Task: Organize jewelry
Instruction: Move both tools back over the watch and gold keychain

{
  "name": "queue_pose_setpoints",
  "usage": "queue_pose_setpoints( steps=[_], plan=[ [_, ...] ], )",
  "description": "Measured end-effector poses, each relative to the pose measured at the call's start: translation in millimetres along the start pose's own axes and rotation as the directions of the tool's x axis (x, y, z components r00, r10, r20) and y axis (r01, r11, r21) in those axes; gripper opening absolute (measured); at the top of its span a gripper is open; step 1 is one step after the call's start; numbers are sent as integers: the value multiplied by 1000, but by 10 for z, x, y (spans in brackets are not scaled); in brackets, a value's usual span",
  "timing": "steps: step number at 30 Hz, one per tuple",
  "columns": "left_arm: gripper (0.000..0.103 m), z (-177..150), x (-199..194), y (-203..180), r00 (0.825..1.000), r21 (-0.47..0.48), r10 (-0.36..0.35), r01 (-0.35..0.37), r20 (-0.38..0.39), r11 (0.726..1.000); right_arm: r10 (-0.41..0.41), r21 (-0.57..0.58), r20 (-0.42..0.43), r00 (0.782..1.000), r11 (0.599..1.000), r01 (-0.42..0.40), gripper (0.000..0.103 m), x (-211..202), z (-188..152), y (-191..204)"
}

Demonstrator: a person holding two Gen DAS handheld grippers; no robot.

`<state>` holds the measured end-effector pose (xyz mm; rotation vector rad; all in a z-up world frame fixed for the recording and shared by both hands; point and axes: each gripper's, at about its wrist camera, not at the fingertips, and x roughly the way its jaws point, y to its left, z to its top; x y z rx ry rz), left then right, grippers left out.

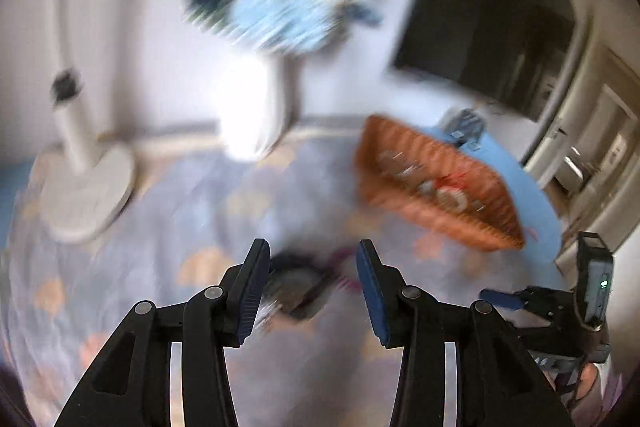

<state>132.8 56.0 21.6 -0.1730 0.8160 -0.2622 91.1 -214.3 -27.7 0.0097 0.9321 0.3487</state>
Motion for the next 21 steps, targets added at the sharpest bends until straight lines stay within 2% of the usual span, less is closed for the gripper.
queue_pose_setpoints(
  steps=[6, 11, 13, 16, 21],
  plan=[
    [46, -254, 210, 466, 998, -111, 19, -26, -64, 993, 8, -2, 24, 1000, 1000, -8, 50, 132, -96, 43],
    [46, -411, 398, 588, 995, -139, 2, -17, -102, 990, -8, 3, 8, 1000, 1000, 8, 50, 198, -66, 11],
    [46, -451, 429, 565, 992, -101, 3, -15, -125, 995, -2, 17, -9, 1000, 1000, 2, 50, 238, -56, -19],
    [46, -502, 478, 440, 983, 37, 56, -50, -176, 998, 14, 26, -6, 1000, 1000, -14, 50, 228, -64, -54],
    [46, -523, 564, 221, 978, 199, 61, -21, -199, 980, -33, -48, -48, 998, 998, 31, 51, 279, -20, 81]
  ],
)
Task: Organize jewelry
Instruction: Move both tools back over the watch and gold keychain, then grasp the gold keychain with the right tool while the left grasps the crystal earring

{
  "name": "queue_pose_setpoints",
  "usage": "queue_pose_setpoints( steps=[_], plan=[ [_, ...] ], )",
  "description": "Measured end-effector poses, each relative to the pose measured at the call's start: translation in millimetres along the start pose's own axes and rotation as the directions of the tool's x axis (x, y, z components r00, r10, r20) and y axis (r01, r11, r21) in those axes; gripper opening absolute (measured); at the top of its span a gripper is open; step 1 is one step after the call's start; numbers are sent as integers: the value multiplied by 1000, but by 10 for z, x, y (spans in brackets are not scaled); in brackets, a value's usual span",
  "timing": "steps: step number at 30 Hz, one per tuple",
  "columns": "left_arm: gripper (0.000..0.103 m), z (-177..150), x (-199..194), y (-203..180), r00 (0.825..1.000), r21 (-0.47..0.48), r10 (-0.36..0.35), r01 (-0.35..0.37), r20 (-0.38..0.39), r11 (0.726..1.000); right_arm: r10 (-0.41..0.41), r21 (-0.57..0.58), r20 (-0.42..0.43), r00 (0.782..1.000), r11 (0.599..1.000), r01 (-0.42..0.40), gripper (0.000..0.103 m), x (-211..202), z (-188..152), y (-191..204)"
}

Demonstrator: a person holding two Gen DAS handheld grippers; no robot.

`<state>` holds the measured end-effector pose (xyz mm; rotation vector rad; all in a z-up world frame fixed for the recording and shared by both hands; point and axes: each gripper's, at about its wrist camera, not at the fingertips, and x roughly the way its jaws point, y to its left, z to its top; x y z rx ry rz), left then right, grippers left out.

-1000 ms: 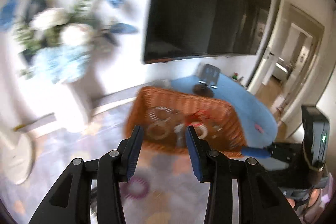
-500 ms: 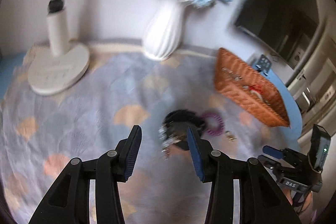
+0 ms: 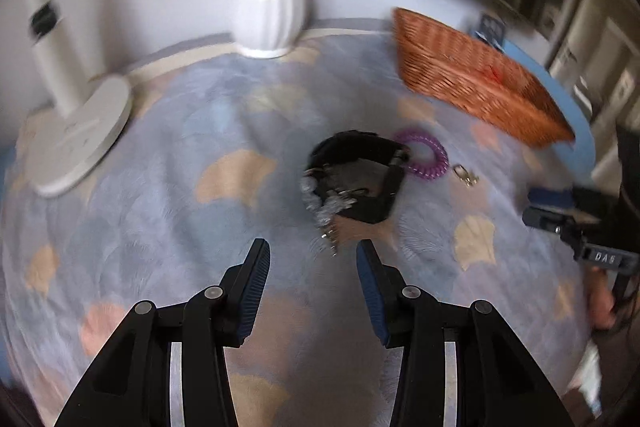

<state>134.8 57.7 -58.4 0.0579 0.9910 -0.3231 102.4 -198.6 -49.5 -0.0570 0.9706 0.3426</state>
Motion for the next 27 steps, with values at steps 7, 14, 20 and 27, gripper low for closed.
queue_pose_setpoints(
  steps=[7, 14, 20, 27],
  plan=[
    [46, 139, 264, -61, 999, 95, 18, -15, -35, 995, 45, -83, -47, 998, 995, -48, 51, 95, 283, 216],
    [46, 164, 261, -9, 1000, 114, -2, 4, -14, 993, 51, -109, -39, 998, 993, -55, 39, 360, 426, 335],
    [46, 234, 280, 47, 999, 91, -32, 32, -7, 995, -29, -174, 16, 999, 984, 31, 17, 467, 437, 486],
    [46, 211, 227, 123, 996, 77, -89, 90, -13, 993, -28, -199, 38, 999, 979, 35, 14, 440, 368, 505]
  ],
)
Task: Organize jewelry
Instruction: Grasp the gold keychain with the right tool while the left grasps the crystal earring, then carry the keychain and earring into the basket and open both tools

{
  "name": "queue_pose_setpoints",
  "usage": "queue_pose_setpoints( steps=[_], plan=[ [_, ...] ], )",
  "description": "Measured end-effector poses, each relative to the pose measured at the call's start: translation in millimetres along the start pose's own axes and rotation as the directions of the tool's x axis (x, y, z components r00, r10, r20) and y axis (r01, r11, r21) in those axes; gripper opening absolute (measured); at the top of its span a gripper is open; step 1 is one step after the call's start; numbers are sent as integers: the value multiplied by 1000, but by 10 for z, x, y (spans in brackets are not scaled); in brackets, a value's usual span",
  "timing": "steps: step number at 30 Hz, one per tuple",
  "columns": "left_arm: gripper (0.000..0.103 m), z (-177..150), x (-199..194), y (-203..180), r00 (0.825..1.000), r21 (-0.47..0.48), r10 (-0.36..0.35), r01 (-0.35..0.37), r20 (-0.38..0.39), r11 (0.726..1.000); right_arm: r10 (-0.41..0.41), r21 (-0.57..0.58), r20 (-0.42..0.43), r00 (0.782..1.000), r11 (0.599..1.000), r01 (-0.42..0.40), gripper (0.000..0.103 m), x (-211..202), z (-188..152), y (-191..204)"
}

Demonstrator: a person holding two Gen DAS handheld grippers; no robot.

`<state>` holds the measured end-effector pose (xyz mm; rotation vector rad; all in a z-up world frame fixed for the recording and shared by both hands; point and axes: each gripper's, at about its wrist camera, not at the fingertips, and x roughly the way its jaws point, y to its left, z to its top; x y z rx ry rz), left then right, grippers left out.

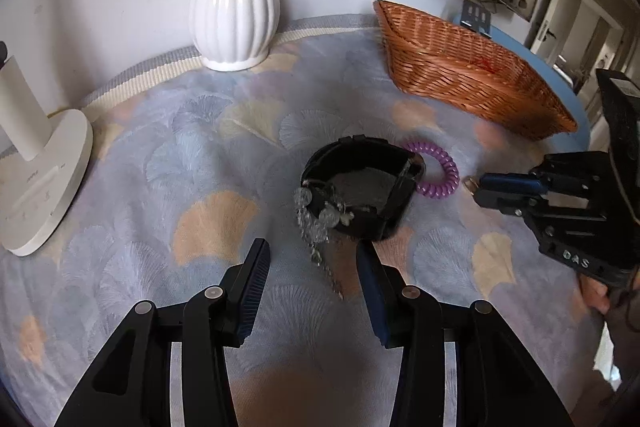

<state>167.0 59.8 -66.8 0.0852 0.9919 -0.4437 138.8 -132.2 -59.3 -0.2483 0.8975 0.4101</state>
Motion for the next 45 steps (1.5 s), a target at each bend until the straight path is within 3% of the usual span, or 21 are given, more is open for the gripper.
queue_pose_setpoints(
  steps=[2, 5, 8, 13, 15, 16, 19, 24, 29, 33, 38, 40, 43, 45],
  plan=[
    [46, -37, -30, -8, 999, 16, -33, 34, -12, 999, 6, -1, 1, 1000, 1000, -6, 14, 3, -3, 5],
    [46, -20, -54, -47, 998, 69, 54, -53, -12, 996, 13, 4, 0, 1000, 1000, -13, 14, -4, -11, -1],
    [46, 111, -36, -99, 998, 162, 64, -59, -23, 985, 19, 12, 0, 1000, 1000, -19, 14, -1, -9, -10],
    [46, 268, 129, -226, 993, 349, -29, 67, -111, 935, 13, 12, 1, 1000, 1000, -13, 14, -2, -10, 13],
    [33, 270, 174, -227, 990, 361, -57, 100, -128, 927, 10, 12, 2, 1000, 1000, -10, 14, -4, -12, 27],
    [10, 243, 166, -220, 989, 360, -76, 117, -126, 926, 10, 14, 2, 1000, 1000, -10, 14, -2, -12, 32],
    [10, 137, 23, -249, 989, 360, -135, 150, -65, 921, 14, 16, 3, 1000, 1000, -14, 14, -1, -12, 34],
    [9, 36, -230, -241, 987, 318, -158, 145, 13, 937, 22, 23, 3, 1000, 1000, -22, 14, -2, -9, 22],
    [9, 75, -721, -203, 964, 276, -224, 179, 142, 944, 51, 38, 11, 999, 998, -51, 14, -20, -11, 1],
    [9, 132, -1086, -180, 938, 240, -255, 199, 233, 950, 74, 48, 68, 995, 996, -78, 14, -126, -23, -25],
    [9, 209, -1296, -288, 921, 229, -271, 210, 280, 950, 141, 122, 119, 983, 980, -155, 14, -225, -42, -192],
    [9, 223, -1329, -385, 922, 241, -261, 195, 285, 951, 175, 162, 133, 976, 967, -195, 14, -250, -62, -283],
    [9, 294, -1391, -534, 925, 268, -246, 169, 289, 949, 270, 264, 148, 952, 916, -301, 14, -277, -135, -502],
    [9, 397, -1422, -630, 921, 290, -258, 172, 293, 942, 263, 295, 147, 953, 908, -296, 14, -324, -165, -601]
  ],
)
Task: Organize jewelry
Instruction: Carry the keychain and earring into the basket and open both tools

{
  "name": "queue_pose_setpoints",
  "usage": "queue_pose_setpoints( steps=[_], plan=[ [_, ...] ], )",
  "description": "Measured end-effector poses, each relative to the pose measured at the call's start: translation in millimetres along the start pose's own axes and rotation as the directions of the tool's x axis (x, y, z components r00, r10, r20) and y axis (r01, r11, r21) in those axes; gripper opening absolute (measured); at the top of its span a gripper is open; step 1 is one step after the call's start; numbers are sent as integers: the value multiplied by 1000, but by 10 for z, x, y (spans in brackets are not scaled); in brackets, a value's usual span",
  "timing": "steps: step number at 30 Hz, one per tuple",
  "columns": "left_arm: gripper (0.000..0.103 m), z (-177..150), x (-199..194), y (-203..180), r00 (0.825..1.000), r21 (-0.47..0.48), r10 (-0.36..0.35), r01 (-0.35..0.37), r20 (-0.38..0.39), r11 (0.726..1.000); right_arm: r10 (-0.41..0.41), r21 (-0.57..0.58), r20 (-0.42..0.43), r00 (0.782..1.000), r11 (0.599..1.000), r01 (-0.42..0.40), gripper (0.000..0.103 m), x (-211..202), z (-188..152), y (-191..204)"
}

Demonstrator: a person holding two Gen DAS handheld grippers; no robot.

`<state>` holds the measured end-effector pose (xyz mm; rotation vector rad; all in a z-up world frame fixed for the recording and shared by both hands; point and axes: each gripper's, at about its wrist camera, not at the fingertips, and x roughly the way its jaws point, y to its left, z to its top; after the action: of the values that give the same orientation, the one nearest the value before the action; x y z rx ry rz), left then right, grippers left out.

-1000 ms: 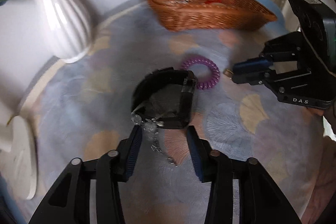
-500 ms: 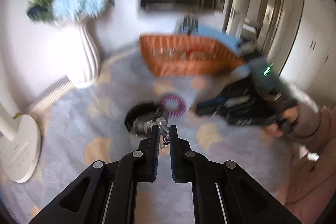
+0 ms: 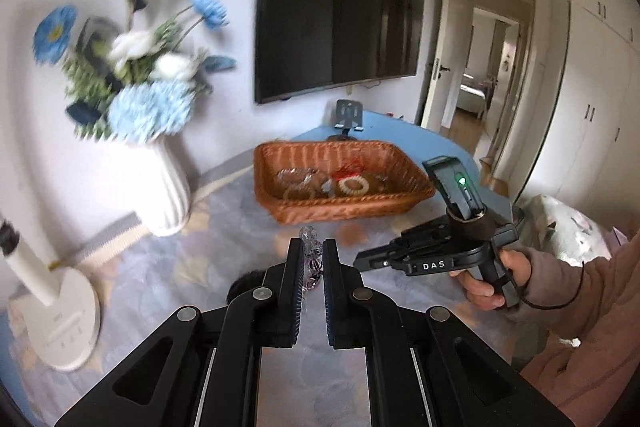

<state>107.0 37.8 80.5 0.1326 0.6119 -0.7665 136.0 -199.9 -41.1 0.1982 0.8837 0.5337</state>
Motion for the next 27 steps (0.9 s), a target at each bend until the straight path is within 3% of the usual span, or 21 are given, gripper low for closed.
queue_pose_setpoints(
  steps=[5, 10, 15, 21, 27],
  plan=[
    [9, 342, 211, -146, 999, 31, -34, 34, 22, 999, -58, 7, 94, 994, 998, 58, 13, -488, 145, -124],
    [9, 751, 748, -260, 998, 15, -68, 68, 10, 998, -206, 10, 186, 961, 978, 208, 13, -960, 451, -394],
    [9, 1083, 1438, -298, 996, -30, -93, 92, -15, 995, -311, 93, 181, 933, 950, 299, 13, -1084, 699, -873],
    [9, 1282, 2304, -263, 984, -99, -143, 133, -102, 986, -304, 221, 101, 947, 935, 277, 13, -879, 868, -1492],
    [9, 1143, 2690, -351, 963, -107, -219, 203, -158, 973, -257, 202, 12, 966, 947, 249, 13, -647, 766, -1557]
  ],
)
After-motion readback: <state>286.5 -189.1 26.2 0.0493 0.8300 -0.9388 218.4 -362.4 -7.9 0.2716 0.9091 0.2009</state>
